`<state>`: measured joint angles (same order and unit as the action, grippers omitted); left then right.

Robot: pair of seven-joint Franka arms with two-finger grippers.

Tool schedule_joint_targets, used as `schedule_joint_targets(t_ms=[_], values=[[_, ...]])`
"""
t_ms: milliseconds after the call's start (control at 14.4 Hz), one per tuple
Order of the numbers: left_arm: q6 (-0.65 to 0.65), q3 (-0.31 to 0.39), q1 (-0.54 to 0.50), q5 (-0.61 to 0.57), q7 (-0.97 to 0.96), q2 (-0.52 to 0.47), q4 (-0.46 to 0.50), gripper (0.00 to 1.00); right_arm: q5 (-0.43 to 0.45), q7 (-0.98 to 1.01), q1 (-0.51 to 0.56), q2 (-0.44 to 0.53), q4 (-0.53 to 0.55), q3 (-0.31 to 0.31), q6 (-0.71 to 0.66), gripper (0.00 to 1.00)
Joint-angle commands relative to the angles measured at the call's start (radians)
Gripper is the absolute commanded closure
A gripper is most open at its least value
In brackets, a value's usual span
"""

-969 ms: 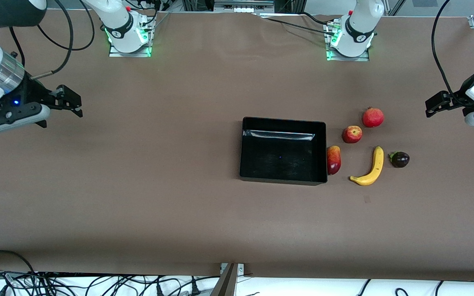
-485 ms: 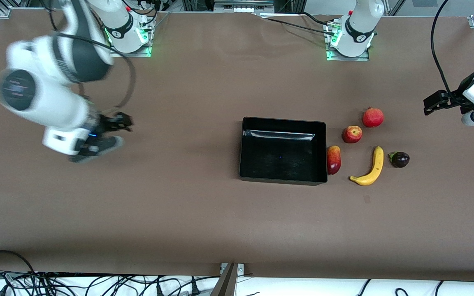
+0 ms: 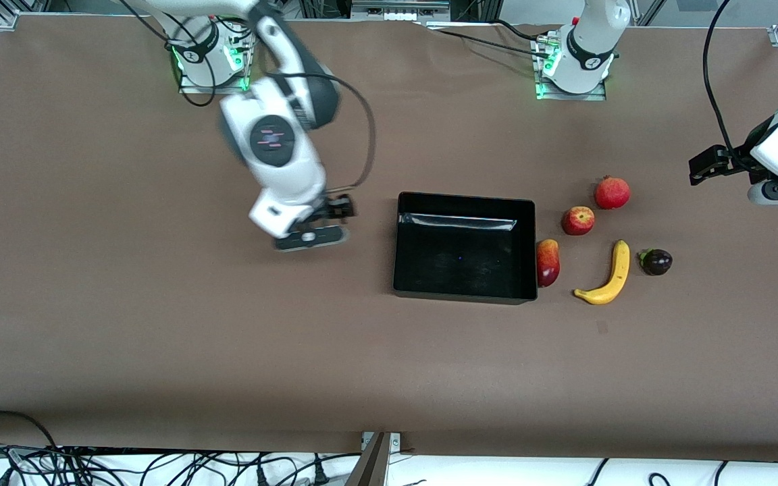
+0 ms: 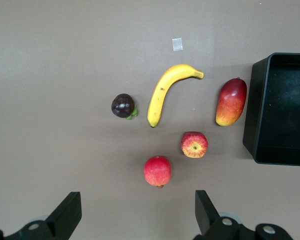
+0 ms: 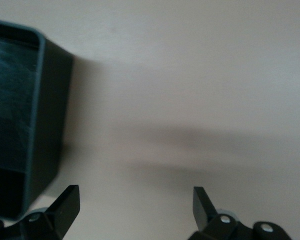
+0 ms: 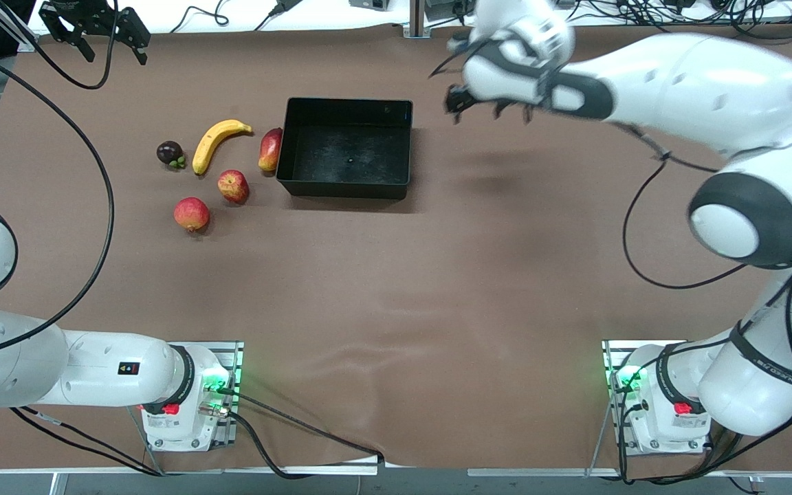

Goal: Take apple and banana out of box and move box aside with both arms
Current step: 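Reach the right gripper to the rim of the empty black box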

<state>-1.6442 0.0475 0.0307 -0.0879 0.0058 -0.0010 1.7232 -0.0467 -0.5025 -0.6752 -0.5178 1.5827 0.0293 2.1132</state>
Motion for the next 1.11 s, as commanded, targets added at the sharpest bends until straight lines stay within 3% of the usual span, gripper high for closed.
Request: schedule_joint_targets(t_ms=[0,208,831,969,1038], values=[[0.021,-0.001,0.003,0.01,0.0,0.012,-0.027,0.0,0.001,-0.14,-0.064,-0.097,-0.058,0.014,0.109,0.0],[0.021,-0.003,0.005,0.014,0.0,0.012,-0.027,0.0,-0.012,-0.185,-0.081,-0.143,-0.135,0.012,0.111,0.0],[0.027,-0.003,0.003,0.013,0.016,0.012,-0.025,0.0,-0.01,-0.327,-0.136,-0.24,-0.138,0.012,0.278,0.02],[0.027,-0.003,0.003,0.011,0.017,0.012,-0.025,0.0,-0.007,-0.329,-0.147,-0.269,-0.138,0.014,0.301,0.2],[0.027,-0.003,0.003,0.011,0.016,0.012,-0.025,0.0,-0.007,-0.329,-0.149,-0.278,-0.138,0.014,0.306,0.41]])
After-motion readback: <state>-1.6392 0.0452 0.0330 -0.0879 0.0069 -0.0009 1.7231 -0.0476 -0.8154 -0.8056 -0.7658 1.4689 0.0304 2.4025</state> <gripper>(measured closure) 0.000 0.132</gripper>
